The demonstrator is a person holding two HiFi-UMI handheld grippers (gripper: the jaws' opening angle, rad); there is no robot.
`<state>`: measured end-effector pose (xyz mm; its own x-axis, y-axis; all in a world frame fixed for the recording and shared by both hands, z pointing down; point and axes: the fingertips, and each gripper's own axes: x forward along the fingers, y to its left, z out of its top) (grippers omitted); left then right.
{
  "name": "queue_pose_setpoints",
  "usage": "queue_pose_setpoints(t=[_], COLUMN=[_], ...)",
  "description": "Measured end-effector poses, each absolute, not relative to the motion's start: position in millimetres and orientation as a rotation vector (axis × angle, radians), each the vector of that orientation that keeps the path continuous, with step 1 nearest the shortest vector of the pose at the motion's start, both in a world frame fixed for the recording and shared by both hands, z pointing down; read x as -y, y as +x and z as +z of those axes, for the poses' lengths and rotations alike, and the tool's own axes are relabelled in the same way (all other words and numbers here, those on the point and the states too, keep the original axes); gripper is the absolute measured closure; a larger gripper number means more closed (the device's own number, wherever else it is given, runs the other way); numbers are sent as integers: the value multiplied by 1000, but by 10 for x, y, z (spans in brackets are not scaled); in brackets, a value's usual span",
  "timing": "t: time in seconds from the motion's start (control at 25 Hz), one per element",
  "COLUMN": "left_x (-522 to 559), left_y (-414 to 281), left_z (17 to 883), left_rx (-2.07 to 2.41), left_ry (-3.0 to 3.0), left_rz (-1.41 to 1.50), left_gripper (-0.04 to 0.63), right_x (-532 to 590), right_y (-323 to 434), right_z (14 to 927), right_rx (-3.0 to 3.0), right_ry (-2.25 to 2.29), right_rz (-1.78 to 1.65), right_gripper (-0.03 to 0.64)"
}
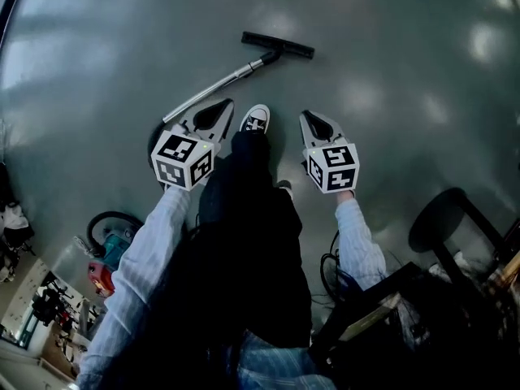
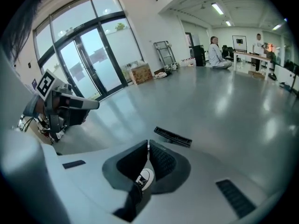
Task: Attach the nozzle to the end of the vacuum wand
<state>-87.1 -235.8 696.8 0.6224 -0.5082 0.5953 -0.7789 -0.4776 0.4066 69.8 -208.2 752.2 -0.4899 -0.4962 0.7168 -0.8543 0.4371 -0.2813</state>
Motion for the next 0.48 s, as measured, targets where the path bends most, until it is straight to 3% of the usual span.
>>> queue_pose_setpoints(t=[0.48], left_x=[1368], left_y=[-828], left_z=[4687], left_rx=[1087], left_ry=[2137], left_rz=[384], left_gripper=[589], right_x=[1527], right_y=[432], right_z=[4848], right_rx=[2185], right_ry=[1290], right_rz=[828], right_gripper=[598])
